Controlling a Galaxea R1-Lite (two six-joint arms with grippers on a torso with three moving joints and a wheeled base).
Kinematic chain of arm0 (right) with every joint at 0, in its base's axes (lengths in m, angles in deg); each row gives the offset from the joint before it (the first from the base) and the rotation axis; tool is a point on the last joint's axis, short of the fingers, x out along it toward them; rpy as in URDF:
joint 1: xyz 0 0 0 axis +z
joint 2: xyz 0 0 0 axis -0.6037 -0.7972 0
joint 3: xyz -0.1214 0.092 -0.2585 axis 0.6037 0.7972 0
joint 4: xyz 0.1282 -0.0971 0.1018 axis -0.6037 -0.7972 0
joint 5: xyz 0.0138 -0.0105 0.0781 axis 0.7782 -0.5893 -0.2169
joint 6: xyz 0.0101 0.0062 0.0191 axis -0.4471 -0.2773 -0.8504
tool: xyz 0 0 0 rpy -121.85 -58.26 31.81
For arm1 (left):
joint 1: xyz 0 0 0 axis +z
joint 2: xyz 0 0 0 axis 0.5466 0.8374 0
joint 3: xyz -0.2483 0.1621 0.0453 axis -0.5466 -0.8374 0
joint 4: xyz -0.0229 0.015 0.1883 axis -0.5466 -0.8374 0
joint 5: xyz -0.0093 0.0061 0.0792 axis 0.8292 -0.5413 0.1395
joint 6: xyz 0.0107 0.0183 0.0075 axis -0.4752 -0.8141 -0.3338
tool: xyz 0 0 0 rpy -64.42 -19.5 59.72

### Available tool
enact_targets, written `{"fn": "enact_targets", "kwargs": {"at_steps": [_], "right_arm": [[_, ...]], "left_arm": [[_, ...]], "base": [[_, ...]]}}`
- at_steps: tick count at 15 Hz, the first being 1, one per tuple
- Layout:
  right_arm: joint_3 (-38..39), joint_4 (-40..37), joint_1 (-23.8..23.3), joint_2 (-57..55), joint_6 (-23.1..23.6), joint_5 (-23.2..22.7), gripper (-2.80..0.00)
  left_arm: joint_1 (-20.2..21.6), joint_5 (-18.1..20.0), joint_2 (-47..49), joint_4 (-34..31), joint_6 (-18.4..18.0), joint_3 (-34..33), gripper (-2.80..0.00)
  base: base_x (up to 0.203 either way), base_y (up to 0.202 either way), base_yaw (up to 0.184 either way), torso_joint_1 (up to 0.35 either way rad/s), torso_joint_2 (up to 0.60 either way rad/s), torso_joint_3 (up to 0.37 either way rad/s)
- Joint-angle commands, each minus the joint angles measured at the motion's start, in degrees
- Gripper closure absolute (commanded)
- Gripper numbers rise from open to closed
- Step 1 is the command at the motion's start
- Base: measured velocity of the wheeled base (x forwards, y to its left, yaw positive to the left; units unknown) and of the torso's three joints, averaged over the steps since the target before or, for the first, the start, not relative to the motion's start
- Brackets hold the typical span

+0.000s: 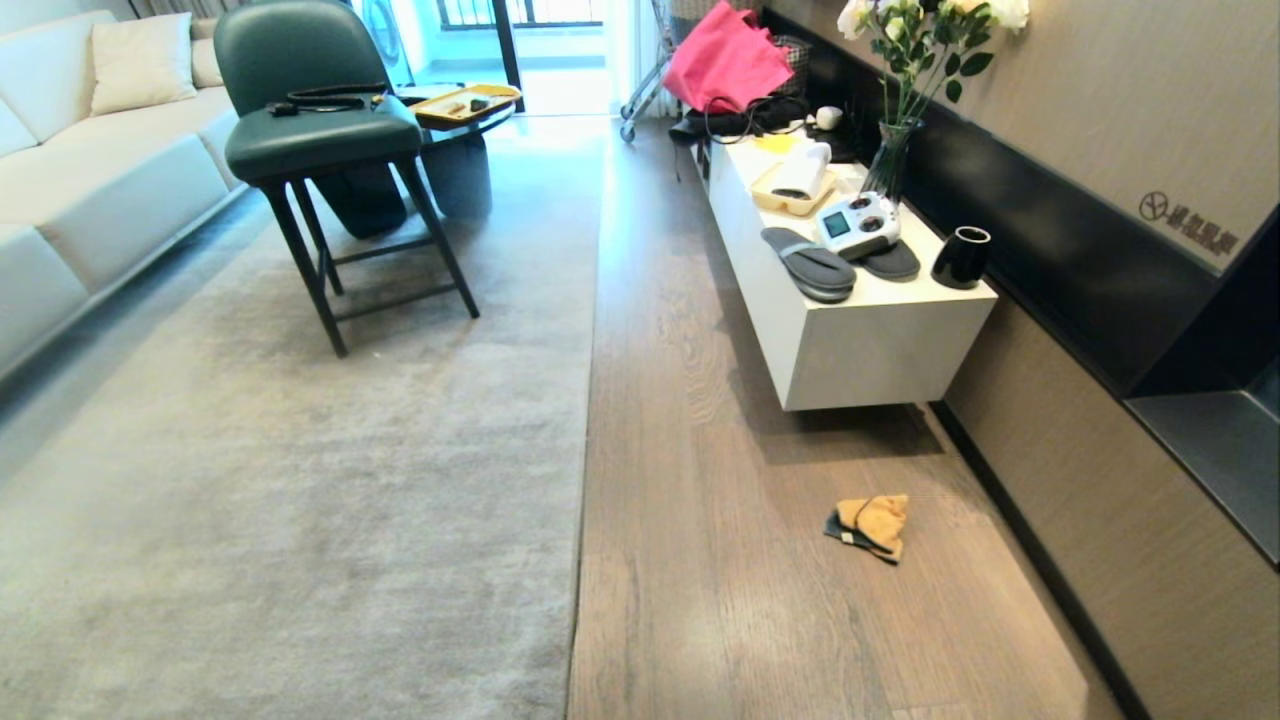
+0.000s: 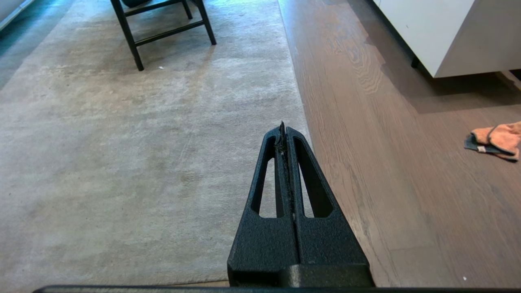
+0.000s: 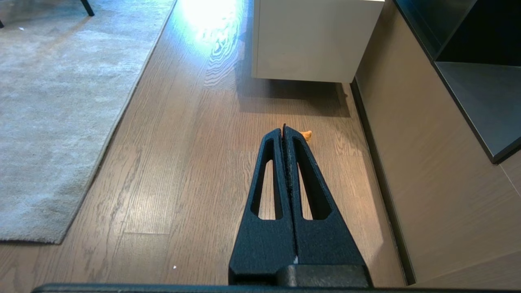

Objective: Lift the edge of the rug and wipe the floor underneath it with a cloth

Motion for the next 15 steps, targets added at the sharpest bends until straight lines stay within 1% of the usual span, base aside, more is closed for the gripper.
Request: {"fn": "enact_targets", "kwargs": {"at_steps": [1, 15], "right_arm": [[0.0, 0.0, 0.0, -0.1, 0.0, 0.0, 0.00], [0.0, 0.0, 0.0, -0.1, 0.0, 0.0, 0.00]], "left_arm": [[0.0, 0.0, 0.0, 0.0, 0.0, 0.0, 0.00], [0.0, 0.0, 0.0, 0.0, 0.0, 0.0, 0.00]], "base": [[0.000, 0.000, 0.000, 0.000, 0.00, 0.000], [0.000, 0.000, 0.000, 0.000, 0.00, 0.000]]}}
